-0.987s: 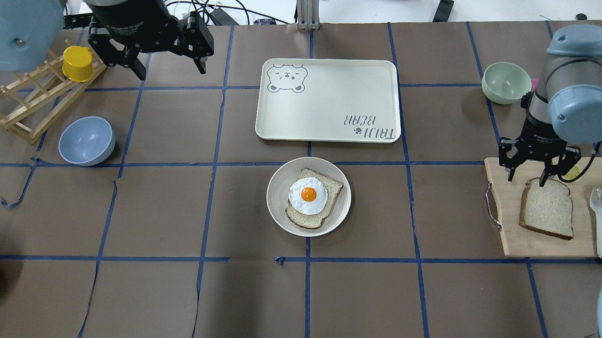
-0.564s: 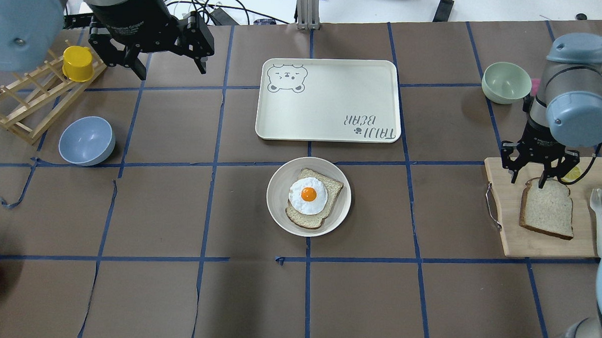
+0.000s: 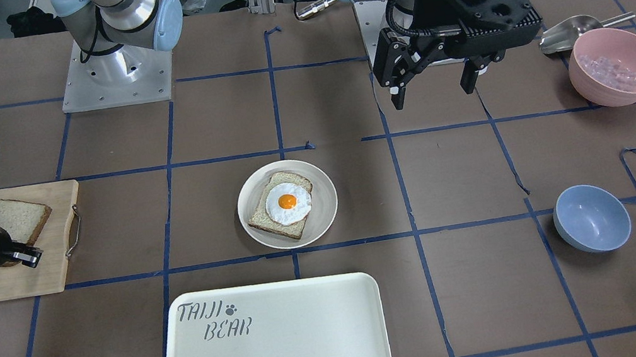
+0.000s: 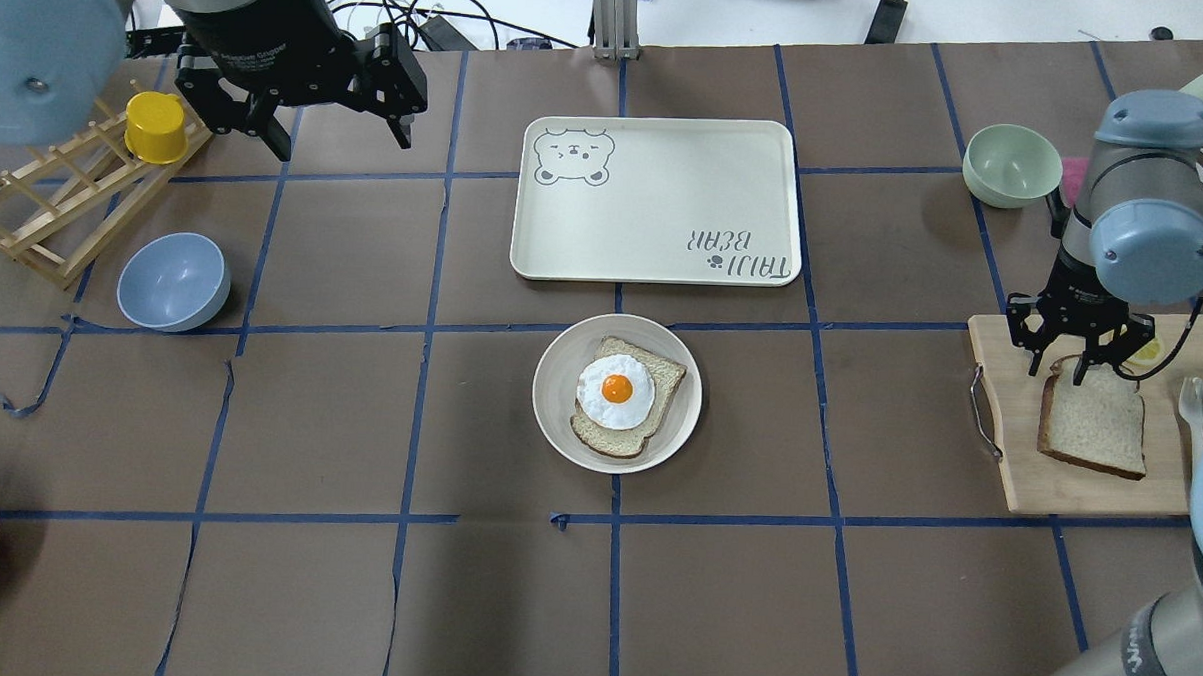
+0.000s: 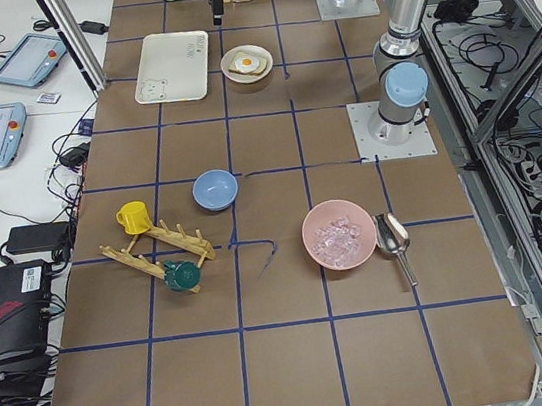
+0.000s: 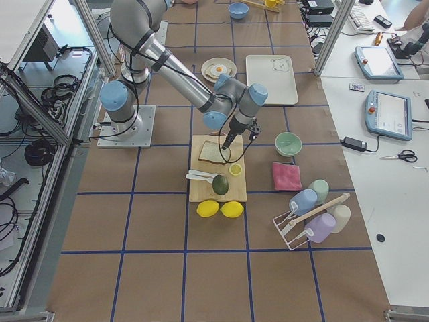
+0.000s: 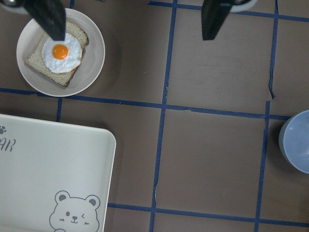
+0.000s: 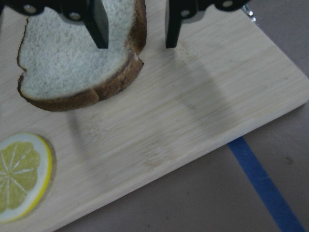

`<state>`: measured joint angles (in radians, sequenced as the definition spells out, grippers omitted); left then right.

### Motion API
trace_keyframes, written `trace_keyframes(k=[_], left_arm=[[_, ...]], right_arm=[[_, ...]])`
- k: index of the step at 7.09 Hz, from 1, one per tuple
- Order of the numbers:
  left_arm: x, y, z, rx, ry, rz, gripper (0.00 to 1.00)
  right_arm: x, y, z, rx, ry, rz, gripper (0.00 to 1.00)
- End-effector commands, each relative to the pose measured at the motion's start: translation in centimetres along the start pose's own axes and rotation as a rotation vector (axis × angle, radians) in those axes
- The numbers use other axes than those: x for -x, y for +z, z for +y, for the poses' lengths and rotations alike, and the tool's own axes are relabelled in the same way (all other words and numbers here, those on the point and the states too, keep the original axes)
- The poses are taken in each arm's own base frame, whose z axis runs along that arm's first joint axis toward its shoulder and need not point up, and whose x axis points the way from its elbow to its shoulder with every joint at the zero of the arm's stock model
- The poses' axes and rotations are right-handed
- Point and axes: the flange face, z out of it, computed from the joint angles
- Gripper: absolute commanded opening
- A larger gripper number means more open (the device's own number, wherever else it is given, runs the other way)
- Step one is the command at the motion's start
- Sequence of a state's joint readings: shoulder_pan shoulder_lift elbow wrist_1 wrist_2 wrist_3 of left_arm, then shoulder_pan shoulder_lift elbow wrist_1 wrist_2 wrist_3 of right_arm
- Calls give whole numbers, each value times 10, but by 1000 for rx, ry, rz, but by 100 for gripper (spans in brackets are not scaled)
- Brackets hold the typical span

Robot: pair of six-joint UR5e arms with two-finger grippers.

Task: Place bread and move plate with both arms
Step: 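Lower the right gripper and grasp the bread slice by its edge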

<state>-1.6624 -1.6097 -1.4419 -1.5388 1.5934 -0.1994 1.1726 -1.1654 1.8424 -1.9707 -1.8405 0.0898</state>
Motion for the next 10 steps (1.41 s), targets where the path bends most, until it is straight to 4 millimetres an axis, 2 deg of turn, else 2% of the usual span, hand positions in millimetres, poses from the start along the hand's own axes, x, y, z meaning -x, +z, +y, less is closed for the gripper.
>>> trace_keyframes(k=[1, 2, 3, 6, 7, 8, 10], left_arm=[[0, 0, 0, 2, -1, 0, 100], [0, 0, 1, 2, 1, 1, 100], [0, 0, 0, 3, -1, 2, 100], [0, 2, 0, 6, -1, 3, 100], [0, 2, 0, 6, -1, 3, 100], [0, 1, 0, 5, -1, 3, 100], [0, 2, 0, 6, 1, 2, 100]], right_arm=[[0, 1, 0, 2, 8, 0, 42], [-2, -2, 2, 6, 9, -3, 12], [0, 0, 4, 21, 5, -11, 0], [-1, -4, 5, 27, 4, -12, 0], [-2, -17, 8, 20, -1, -12, 0], [0, -47, 19, 26, -20, -15, 0], [19, -90, 24, 23, -67, -34, 0]])
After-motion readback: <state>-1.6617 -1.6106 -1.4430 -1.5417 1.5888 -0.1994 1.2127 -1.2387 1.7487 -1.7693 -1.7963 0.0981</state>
